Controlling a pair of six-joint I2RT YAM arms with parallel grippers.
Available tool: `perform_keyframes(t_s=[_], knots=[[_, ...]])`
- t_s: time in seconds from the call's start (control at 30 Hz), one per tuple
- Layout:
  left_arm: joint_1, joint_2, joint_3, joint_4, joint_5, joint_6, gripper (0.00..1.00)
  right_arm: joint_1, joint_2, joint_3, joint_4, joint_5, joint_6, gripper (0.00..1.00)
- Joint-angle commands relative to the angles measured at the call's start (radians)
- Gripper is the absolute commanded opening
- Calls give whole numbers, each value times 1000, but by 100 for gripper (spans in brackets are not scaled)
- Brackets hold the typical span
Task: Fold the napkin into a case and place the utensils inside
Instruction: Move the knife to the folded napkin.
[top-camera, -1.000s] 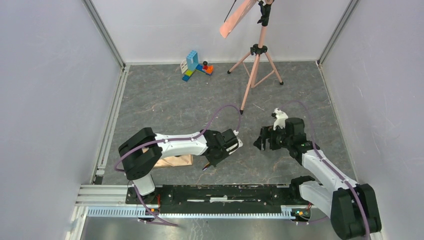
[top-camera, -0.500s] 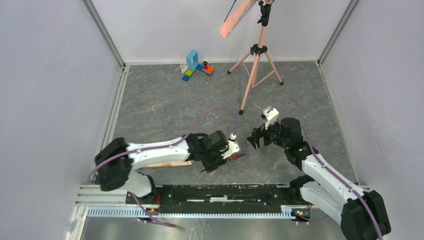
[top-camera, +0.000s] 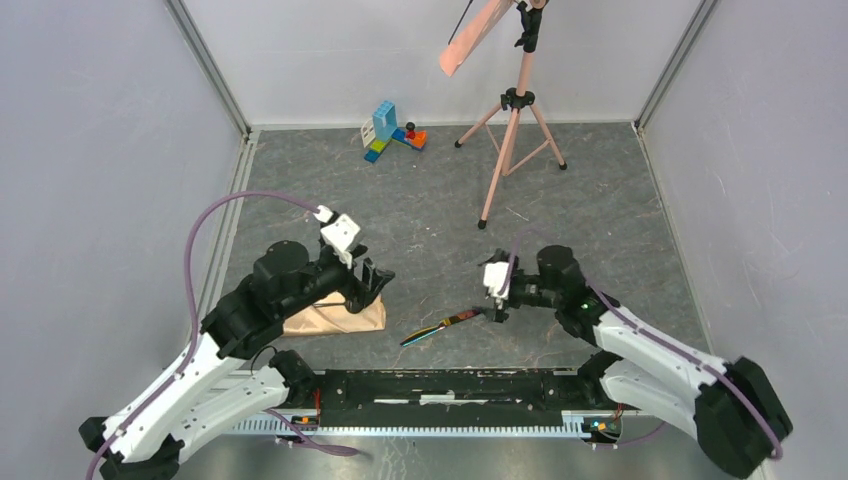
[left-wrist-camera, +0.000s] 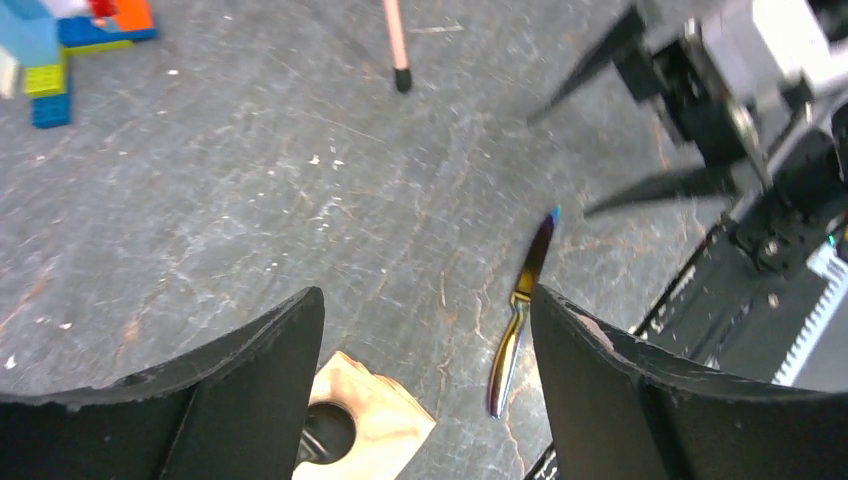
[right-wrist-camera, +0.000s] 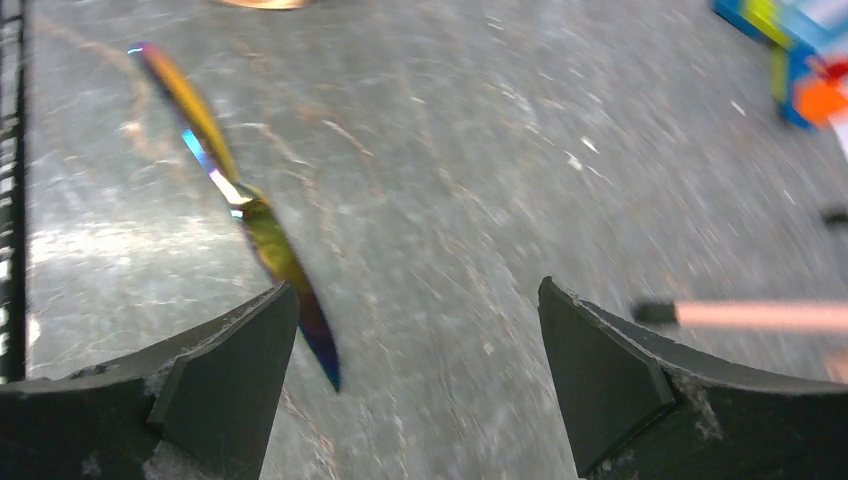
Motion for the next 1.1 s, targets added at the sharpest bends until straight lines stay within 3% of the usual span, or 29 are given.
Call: perform_keyframes(t_s=[0.0, 0.1, 0.23, 0.37, 0.43, 0.67, 1.07], knots=[[31, -16, 61, -16, -158, -117, 82, 99, 166, 157, -133, -104, -315, 95], [41, 4, 103, -52, -295, -198, 87, 159, 334, 273, -270, -106, -387, 90], [62, 24, 130, -95, -335, -269, 87, 248, 457, 346, -269, -90, -371, 86], [81, -3, 120, -121, -343, -278, 88, 302, 577, 432, -332, -78, -353, 69], [90, -13, 120, -138, -349, -282, 89, 330, 632, 461, -355, -52, -329, 65], [104, -39, 104, -155, -365, -296, 89, 392, 699, 432, -238, 11, -200, 60], [106, -50, 116, -176, -361, -309, 90, 407, 758, 428, -238, 91, -192, 41]])
